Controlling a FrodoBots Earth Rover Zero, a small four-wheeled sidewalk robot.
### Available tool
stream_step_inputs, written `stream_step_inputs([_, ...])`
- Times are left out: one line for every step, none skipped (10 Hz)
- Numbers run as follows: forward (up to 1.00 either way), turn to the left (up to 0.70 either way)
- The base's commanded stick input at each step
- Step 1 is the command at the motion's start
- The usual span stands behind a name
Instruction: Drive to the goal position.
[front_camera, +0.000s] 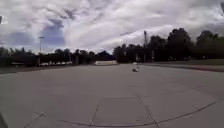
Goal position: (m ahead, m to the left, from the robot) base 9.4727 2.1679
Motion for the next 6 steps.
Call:
stream_step_inputs([0.70,0.01])
stream_step_inputs([0.70,0.01])
stream_step_inputs([0.70,0.01])
stream_step_inputs([0.70,0.01])
stream_step_inputs([0.70,0.01])
stream_step_inputs([0.70,0.01])
